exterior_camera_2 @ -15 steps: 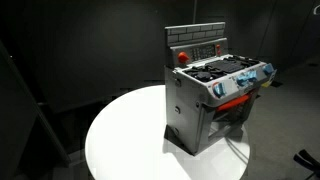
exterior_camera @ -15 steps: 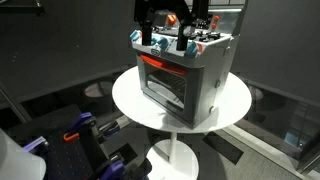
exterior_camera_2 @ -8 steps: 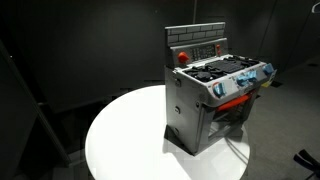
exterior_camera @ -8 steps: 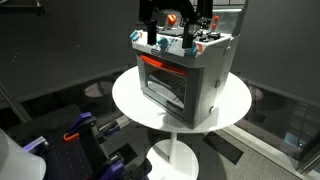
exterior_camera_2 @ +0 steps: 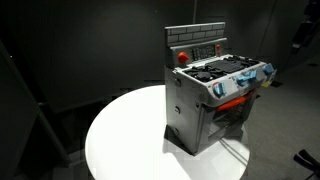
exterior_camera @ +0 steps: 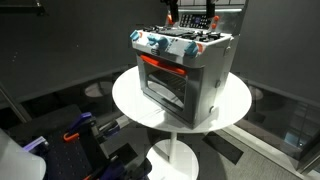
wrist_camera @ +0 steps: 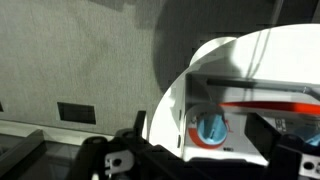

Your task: Press the top red button on the right

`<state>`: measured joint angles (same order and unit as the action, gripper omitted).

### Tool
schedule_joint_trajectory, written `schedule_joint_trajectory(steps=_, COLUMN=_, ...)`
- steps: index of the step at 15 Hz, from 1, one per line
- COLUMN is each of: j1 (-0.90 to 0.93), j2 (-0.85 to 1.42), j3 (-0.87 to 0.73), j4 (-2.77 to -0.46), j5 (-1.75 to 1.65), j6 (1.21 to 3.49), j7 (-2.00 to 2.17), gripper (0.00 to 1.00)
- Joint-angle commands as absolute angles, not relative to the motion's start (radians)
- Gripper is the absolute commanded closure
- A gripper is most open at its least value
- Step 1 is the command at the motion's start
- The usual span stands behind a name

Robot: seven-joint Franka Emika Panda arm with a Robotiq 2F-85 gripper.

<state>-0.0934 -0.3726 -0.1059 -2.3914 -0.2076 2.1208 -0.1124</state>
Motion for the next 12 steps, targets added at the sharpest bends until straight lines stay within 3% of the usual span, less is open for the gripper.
schedule_joint_trajectory(steps=1, j1=-0.088, j2=-0.292, j3=-0.08, j4=-2.305, j5=-0.206, j6=2.196, j7=-0.059, gripper=0.0)
schedule_joint_trajectory(steps=12, j1=-0.083, j2=-0.006, j3=-0.038, j4=-2.065, j5=-0.269, j6=2.359, j7=0.098, gripper=0.0)
